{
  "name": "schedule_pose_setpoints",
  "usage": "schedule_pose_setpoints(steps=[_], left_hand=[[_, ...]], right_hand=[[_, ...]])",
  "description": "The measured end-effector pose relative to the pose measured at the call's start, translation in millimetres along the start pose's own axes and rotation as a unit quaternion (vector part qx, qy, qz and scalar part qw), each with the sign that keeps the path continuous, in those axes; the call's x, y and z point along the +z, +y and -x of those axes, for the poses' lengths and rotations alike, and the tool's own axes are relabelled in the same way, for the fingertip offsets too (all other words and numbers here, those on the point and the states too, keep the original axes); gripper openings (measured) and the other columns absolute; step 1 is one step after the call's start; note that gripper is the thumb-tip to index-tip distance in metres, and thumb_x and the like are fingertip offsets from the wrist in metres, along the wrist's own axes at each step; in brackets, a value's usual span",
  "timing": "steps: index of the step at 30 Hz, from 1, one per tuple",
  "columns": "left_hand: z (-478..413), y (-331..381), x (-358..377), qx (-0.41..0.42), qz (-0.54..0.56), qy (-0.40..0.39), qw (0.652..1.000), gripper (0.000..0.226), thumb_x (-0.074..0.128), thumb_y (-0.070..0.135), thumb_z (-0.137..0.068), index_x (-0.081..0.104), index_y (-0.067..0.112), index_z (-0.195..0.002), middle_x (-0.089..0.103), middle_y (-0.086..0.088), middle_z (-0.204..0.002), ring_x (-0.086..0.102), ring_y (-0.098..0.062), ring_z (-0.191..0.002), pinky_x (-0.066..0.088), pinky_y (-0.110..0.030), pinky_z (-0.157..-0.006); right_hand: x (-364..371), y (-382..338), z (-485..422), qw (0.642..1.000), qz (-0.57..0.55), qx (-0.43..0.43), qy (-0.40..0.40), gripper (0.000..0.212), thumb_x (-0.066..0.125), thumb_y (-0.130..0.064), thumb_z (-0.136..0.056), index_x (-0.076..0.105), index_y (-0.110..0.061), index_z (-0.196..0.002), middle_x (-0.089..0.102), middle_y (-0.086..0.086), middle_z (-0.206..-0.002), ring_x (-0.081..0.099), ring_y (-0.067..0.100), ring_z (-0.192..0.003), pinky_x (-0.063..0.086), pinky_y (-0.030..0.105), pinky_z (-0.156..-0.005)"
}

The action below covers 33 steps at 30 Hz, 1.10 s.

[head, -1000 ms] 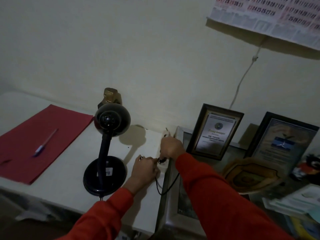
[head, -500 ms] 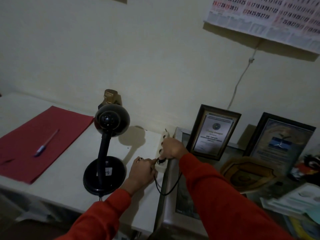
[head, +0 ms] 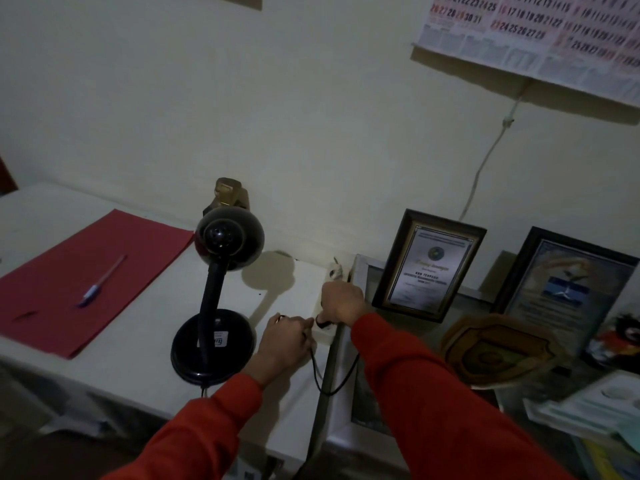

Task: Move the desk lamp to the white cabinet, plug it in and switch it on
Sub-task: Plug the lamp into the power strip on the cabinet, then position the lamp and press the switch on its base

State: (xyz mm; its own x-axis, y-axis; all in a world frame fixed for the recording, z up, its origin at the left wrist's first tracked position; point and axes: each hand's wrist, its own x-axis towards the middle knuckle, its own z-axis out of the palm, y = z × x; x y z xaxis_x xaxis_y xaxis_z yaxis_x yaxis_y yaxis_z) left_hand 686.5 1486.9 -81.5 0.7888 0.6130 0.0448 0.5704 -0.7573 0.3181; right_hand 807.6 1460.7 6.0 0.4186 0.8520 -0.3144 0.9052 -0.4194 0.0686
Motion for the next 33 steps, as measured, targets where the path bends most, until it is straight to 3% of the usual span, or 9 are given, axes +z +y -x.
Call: schedule_pose_setpoints(steps=[10,13,16,20,23,25,28,31,33], left_hand=[[17,2,-23,0.010,0.041,-0.002,0.999,0.038,0.048,0.021,-0.088,0.056,0.016,-0.125,0.064,-0.012,-0.124,0.057,-0.030,-0.114,0.035,-0.036,-0.102],[42,-3,-40,0.028,0.126,0.058,0.990,0.035,0.052,0.016,-0.088,0.060,0.014,-0.122,0.065,-0.008,-0.124,0.057,-0.026,-0.114,0.042,-0.030,-0.099],[77,-17,-59,0.048,0.222,0.142,0.963,0.028,0.054,0.008,-0.087,0.066,0.014,-0.112,0.069,-0.001,-0.111,0.060,-0.011,-0.104,0.041,-0.012,-0.090],[123,-44,-74,0.049,0.280,0.262,0.922,0.025,0.046,0.012,-0.077,0.070,0.015,-0.082,0.069,0.006,-0.083,0.061,-0.003,-0.084,0.046,-0.014,-0.080],[139,-73,-66,-0.025,0.284,0.338,0.897,0.021,0.044,0.012,-0.072,0.065,0.012,-0.073,0.064,0.006,-0.077,0.060,-0.010,-0.077,0.050,-0.026,-0.071],[140,-95,-56,-0.108,0.273,0.323,0.900,0.021,0.047,0.008,-0.071,0.063,0.012,-0.083,0.064,-0.003,-0.084,0.060,-0.020,-0.082,0.051,-0.036,-0.073],[134,-120,-43,-0.191,0.255,0.184,0.930,0.052,0.056,0.001,-0.069,0.055,0.007,-0.121,0.058,-0.017,-0.123,0.053,-0.036,-0.115,0.046,-0.051,-0.098],[128,-131,-40,-0.159,0.283,0.080,0.942,0.073,0.056,-0.005,-0.071,0.037,0.006,-0.140,0.037,-0.022,-0.148,0.034,-0.036,-0.139,0.029,-0.052,-0.116],[122,-139,-39,-0.113,0.288,0.047,0.950,0.073,0.056,-0.014,-0.073,0.036,0.005,-0.141,0.031,-0.018,-0.152,0.034,-0.033,-0.139,0.031,-0.051,-0.116]], right_hand=[[14,-8,4,0.995,0.086,-0.009,0.049,0.028,0.052,-0.010,-0.092,0.060,-0.006,-0.118,0.060,0.014,-0.126,0.060,0.030,-0.112,0.050,0.038,-0.087],[18,-12,15,0.991,0.123,-0.007,0.052,0.028,0.049,-0.011,-0.092,0.059,-0.010,-0.119,0.058,0.013,-0.127,0.056,0.031,-0.115,0.046,0.041,-0.092],[19,-27,31,0.987,0.132,-0.012,0.092,0.027,0.050,-0.013,-0.089,0.061,-0.012,-0.114,0.058,0.014,-0.124,0.047,0.034,-0.119,0.038,0.044,-0.096],[12,-59,49,0.983,-0.010,-0.095,0.155,0.035,0.055,-0.016,-0.084,0.058,-0.010,-0.118,0.056,0.014,-0.120,0.050,0.036,-0.115,0.042,0.042,-0.091],[11,-90,62,0.942,-0.306,-0.136,0.036,0.054,0.061,-0.022,-0.081,0.050,-0.016,-0.134,0.062,0.008,-0.124,0.058,0.025,-0.115,0.044,0.025,-0.084],[16,-112,67,0.906,-0.392,-0.160,-0.009,0.057,0.065,-0.027,-0.079,0.049,-0.019,-0.133,0.065,0.004,-0.122,0.061,0.019,-0.107,0.044,0.021,-0.079],[29,-141,69,0.893,-0.421,-0.157,0.031,0.051,0.068,-0.038,-0.074,0.053,-0.019,-0.118,0.065,0.004,-0.118,0.062,0.020,-0.105,0.052,0.030,-0.083],[37,-156,66,0.904,-0.394,-0.123,0.113,0.040,0.064,-0.041,-0.081,0.054,-0.016,-0.110,0.067,0.008,-0.112,0.063,0.026,-0.104,0.053,0.036,-0.083],[38,-159,63,0.907,-0.382,-0.117,0.137,0.034,0.059,-0.037,-0.087,0.053,-0.013,-0.110,0.067,0.011,-0.111,0.064,0.029,-0.103,0.054,0.038,-0.081]])
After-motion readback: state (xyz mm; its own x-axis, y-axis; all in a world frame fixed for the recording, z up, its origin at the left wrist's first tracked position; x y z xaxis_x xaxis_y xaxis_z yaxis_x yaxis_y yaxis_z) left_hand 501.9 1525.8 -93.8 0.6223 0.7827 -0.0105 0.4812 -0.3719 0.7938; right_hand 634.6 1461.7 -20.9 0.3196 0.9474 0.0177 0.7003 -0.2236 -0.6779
